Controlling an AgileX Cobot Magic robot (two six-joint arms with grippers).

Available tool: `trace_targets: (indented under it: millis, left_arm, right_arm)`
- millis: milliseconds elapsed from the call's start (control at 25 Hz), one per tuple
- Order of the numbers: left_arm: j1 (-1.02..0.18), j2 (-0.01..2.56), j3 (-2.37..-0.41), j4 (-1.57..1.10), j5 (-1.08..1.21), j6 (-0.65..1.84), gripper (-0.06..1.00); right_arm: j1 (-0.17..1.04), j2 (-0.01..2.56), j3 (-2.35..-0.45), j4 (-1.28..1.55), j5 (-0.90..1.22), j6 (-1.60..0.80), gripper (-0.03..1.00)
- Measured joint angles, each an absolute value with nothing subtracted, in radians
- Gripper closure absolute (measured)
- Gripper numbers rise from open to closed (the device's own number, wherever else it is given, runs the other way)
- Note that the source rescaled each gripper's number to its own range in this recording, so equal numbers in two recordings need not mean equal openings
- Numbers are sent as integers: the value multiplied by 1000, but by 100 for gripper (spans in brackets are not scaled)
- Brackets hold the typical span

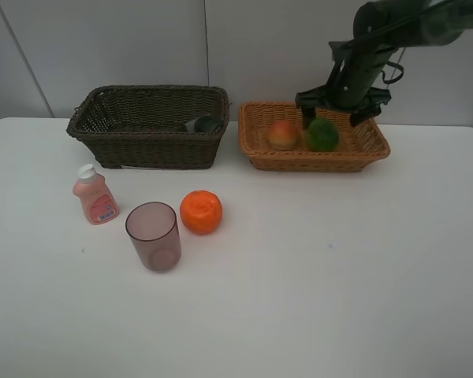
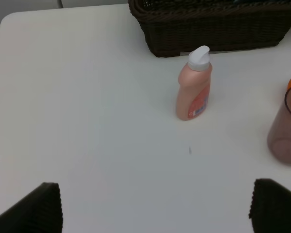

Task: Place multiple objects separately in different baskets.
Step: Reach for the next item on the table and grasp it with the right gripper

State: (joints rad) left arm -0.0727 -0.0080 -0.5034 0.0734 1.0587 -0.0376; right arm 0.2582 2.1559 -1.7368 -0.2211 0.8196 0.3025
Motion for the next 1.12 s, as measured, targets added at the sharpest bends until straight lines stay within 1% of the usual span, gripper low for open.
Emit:
trace_targets:
  millis: [360,680,920,1120]
  left_arm:
    - [-73,-8,-503,73,1059,-38,-6]
    - [-73,-8,-503,73,1059,-38,-6]
    - [-73,-8,-503,73,1059,-38,-6]
    - [-73,-8,-503,73,1059,-38,-6]
  right_arm:
    - [350,2024,-1740,-190,1005,296,-1]
    - [491,2013,-1740,-187,1142,294,-1]
    - [620,2013,-1740,-142,1174,258,-1]
    - [689,2013,-1740,-14,1118,302,-1]
